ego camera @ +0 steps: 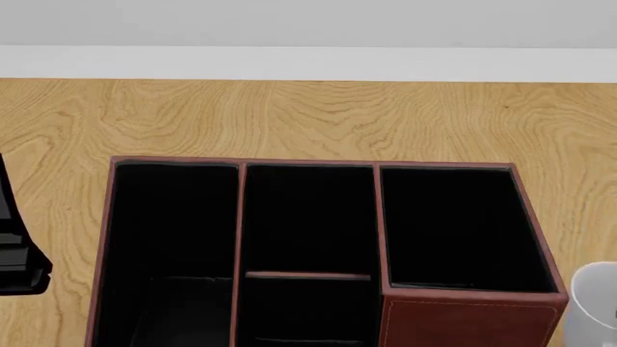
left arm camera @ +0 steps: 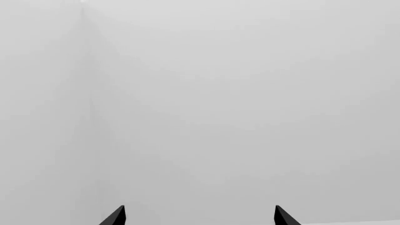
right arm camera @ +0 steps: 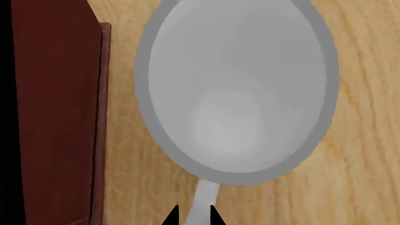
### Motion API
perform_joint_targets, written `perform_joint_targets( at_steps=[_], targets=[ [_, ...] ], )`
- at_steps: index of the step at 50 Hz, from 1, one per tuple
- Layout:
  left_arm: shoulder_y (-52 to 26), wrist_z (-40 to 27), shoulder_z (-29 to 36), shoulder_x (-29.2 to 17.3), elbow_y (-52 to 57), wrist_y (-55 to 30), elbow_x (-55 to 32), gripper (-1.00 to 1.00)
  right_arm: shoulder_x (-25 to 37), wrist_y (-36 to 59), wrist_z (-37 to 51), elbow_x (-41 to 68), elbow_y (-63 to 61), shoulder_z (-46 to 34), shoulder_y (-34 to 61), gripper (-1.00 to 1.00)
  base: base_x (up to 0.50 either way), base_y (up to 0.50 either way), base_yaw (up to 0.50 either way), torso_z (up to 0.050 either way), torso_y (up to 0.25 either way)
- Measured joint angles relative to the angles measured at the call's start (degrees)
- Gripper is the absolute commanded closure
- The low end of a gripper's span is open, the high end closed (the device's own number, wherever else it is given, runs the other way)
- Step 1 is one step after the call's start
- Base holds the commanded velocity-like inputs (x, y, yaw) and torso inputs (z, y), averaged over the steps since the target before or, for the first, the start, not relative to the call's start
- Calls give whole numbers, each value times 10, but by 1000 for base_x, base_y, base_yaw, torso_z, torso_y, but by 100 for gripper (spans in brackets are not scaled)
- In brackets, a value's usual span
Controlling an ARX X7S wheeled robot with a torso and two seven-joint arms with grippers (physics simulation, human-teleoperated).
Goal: Pick up the white mug and place it to the right of the caddy.
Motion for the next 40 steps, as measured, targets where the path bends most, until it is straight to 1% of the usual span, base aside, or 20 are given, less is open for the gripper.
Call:
perform_joint_targets(
  at_steps=[11, 27, 39, 40],
  targets=[
    [0, -3, 1, -2, 1, 1, -2, -100, -12, -9, -11, -9, 21, -5, -6, 100, 0, 0, 0, 0, 1],
    [0, -7, 3, -6, 1, 4, -5, -100, -4, -3, 16, 16, -8, 4, -29, 100, 0, 0, 0, 0, 0],
    [-2, -9, 6, -7, -1, 6, -7, -100, -3, -2, 20, 21, -12, 7, -32, 100, 0, 0, 0, 0, 1],
    [-2, -10, 6, -7, -1, 6, -7, -100, -3, -2, 20, 22, -12, 7, -32, -100, 0, 0, 0, 0, 0]
  ],
)
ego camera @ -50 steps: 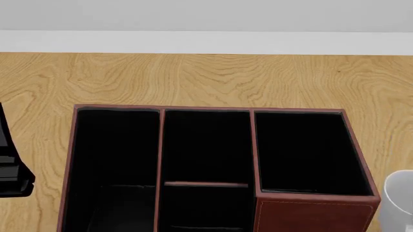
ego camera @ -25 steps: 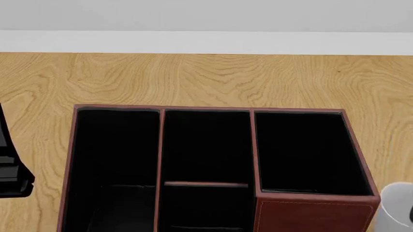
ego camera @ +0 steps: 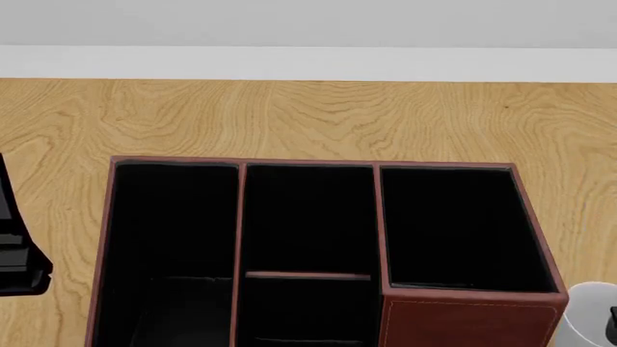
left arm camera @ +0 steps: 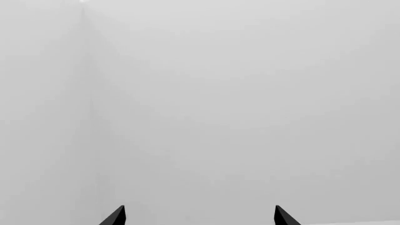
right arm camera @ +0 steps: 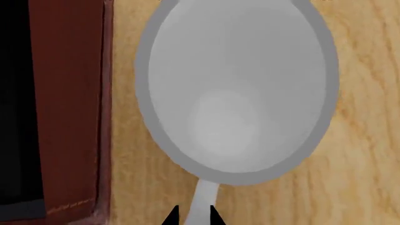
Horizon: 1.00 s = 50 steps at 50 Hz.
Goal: Pick up the white mug and place it to the right of the caddy.
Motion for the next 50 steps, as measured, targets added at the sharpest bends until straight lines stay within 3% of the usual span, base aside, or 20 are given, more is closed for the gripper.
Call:
perform_joint_targets(
  at_steps=[24, 50],
  targets=[
    [-4, -8, 5, -3, 5, 0, -6, -100, 27, 2, 13, 2, -46, 17, 0, -100, 0, 0, 0, 0, 0],
    [-16, -21, 10, -8, 20, -10, -19, -100, 138, -30, 67, 76, -199, 71, -37, -100, 0, 0, 0, 0, 0]
  ],
)
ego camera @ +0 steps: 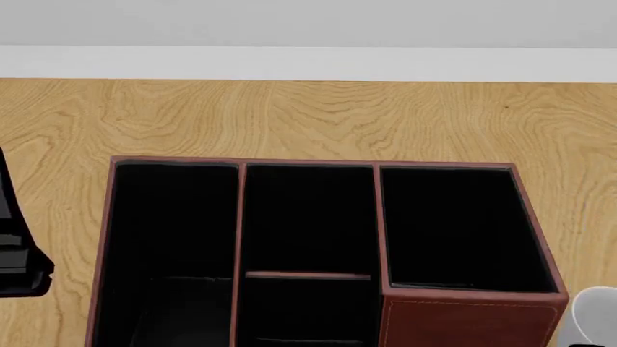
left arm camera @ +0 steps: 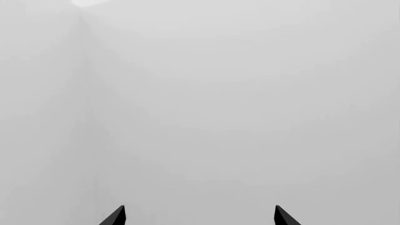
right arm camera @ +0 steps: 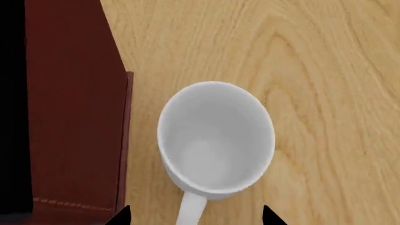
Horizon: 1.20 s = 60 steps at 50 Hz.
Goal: Pick up the white mug and place it to the right of the caddy.
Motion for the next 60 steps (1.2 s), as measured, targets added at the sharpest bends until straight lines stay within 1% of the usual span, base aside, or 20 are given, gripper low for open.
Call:
perform_joint_targets(
  at_steps=[18, 38, 47, 60],
  targets=[
    [-4, -9, 4, -4, 8, -4, -6, -100, 68, -58, 16, 30, -72, 23, -41, -100, 0, 0, 0, 0, 0],
    [0, -16, 5, -11, 11, 7, -9, -100, 174, -172, 44, 84, -179, 26, -104, -100, 0, 0, 0, 0, 0],
    [1, -15, 9, -12, 5, 15, -6, -100, 195, -187, 57, 92, -212, 34, -106, -100, 0, 0, 0, 0, 0],
    [2, -15, 12, -14, 0, 24, -5, -100, 205, -186, 72, 98, -240, 49, -99, -100, 0, 0, 0, 0, 0]
  ],
)
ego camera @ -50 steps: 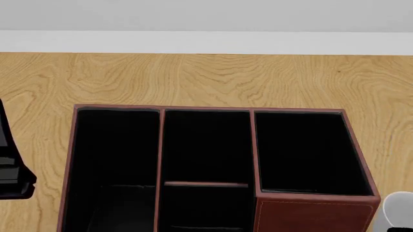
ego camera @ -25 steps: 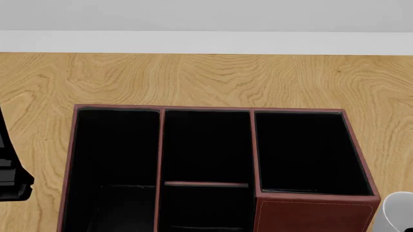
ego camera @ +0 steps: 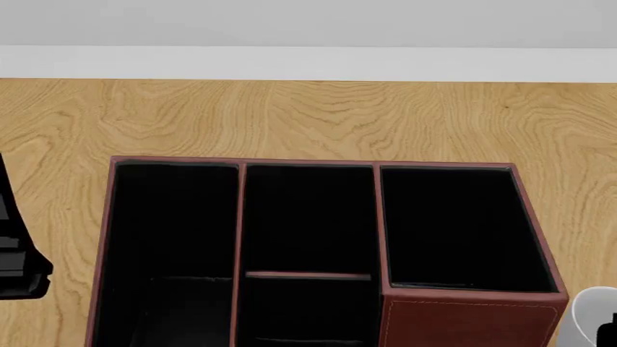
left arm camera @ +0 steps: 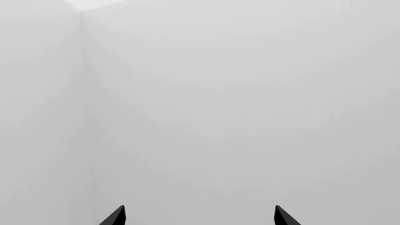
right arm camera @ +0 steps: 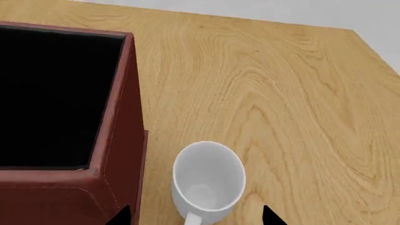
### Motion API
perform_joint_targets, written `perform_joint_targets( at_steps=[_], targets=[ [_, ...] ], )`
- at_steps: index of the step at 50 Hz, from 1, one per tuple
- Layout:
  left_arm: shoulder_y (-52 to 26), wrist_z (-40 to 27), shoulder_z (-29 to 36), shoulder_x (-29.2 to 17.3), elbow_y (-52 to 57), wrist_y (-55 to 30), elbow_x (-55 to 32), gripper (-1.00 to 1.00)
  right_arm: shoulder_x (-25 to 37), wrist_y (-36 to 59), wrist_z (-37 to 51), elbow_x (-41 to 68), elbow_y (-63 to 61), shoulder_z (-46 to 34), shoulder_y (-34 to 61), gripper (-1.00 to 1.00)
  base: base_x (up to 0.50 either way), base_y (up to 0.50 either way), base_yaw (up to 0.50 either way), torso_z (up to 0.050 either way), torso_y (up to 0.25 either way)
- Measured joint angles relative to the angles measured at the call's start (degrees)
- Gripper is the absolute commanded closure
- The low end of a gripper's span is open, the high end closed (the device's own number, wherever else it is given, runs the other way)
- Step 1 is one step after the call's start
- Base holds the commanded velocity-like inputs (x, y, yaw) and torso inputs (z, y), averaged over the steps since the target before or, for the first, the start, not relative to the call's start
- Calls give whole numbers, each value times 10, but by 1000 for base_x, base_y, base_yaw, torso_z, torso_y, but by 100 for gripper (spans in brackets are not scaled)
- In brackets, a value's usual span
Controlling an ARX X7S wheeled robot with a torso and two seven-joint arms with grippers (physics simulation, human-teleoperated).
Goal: Pick up the white mug and place it to the right of the caddy.
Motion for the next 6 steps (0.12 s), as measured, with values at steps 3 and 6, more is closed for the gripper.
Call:
perform_joint_targets(
  at_steps=[3, 6],
  targets=[
    [0, 0, 0, -1, 0, 2, 0, -100, 1, 2, 3, 1, -4, 3, 2, -100, 0, 0, 0, 0, 0],
    [0, -1, 0, -1, 1, 2, -1, -100, 2, 3, 6, 2, -7, 7, 4, -100, 0, 0, 0, 0, 0]
  ],
)
